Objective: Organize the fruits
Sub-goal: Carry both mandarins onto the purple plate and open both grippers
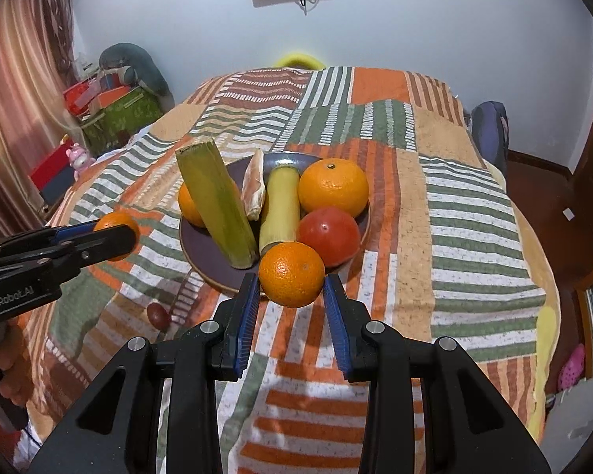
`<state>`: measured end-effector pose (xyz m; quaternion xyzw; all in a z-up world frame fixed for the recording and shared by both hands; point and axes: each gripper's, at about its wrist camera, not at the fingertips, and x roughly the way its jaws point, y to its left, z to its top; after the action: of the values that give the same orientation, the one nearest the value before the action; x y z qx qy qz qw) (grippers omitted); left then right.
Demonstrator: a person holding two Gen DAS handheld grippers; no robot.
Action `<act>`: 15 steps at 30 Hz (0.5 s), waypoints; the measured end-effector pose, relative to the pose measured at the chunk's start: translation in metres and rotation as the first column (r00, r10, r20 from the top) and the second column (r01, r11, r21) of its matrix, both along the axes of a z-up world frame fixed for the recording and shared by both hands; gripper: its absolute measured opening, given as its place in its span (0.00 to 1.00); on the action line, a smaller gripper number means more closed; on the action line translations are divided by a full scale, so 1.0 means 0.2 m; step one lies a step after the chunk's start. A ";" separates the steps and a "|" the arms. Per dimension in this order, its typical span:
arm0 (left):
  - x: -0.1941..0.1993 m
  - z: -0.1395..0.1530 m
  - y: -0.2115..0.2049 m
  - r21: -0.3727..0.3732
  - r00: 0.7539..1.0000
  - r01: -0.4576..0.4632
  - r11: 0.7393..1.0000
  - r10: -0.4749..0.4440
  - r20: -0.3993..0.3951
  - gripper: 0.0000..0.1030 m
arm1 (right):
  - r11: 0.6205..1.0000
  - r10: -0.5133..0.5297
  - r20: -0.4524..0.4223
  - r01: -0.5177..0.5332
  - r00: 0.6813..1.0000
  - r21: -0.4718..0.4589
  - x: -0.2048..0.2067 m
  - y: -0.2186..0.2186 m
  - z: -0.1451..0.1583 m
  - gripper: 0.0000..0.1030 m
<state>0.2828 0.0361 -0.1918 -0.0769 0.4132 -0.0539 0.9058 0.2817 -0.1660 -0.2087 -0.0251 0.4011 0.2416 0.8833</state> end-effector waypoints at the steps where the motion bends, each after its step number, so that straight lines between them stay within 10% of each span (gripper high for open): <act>1: 0.02 -0.01 0.00 0.000 1.000 0.002 1.000 -0.002 -0.003 0.36 | 1.000 0.002 -0.003 -0.002 1.000 -0.003 0.01 0.01 -0.01 0.30; 15: 0.23 -0.18 0.01 0.015 0.998 -0.004 1.000 0.005 -0.061 0.36 | 0.999 0.034 -0.053 -0.035 0.998 -0.028 0.13 0.13 -0.14 0.30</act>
<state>0.3288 0.0385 -0.2280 -0.0728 0.4408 -0.0464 0.8934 0.3077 -0.1408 -0.2366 -0.0384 0.4270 0.2515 0.8677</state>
